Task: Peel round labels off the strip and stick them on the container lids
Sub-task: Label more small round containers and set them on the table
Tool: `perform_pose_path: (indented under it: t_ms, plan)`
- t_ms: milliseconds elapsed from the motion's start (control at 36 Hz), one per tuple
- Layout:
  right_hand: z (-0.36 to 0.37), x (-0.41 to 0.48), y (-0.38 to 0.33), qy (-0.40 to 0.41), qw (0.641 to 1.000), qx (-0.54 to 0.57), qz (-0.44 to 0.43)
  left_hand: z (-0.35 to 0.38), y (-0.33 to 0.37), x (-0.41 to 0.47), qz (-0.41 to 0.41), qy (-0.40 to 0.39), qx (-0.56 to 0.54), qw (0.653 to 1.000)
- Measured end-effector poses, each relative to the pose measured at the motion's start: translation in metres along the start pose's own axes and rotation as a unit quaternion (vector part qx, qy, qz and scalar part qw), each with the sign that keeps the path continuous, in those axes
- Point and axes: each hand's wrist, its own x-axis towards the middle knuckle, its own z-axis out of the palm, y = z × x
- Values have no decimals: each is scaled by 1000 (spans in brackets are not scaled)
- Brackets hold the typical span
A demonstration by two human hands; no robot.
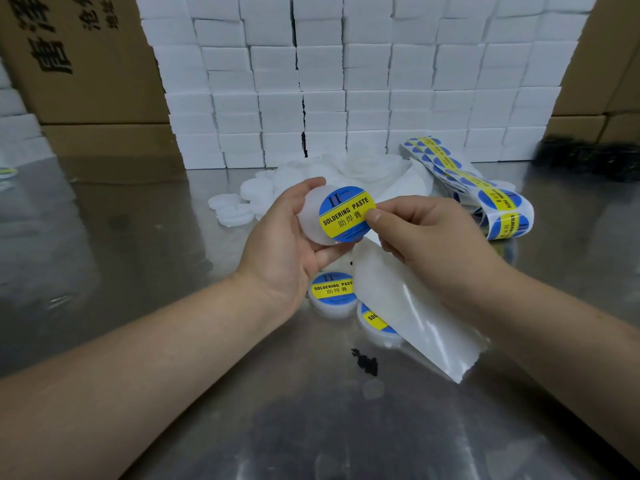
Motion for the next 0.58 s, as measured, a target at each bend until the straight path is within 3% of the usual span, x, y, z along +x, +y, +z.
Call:
perform_pose_path:
  t_ms: [583]
  plan:
    - [3,-2,-1,20,1000,-24,-7,2,-7,-8,72,-39,120,989]
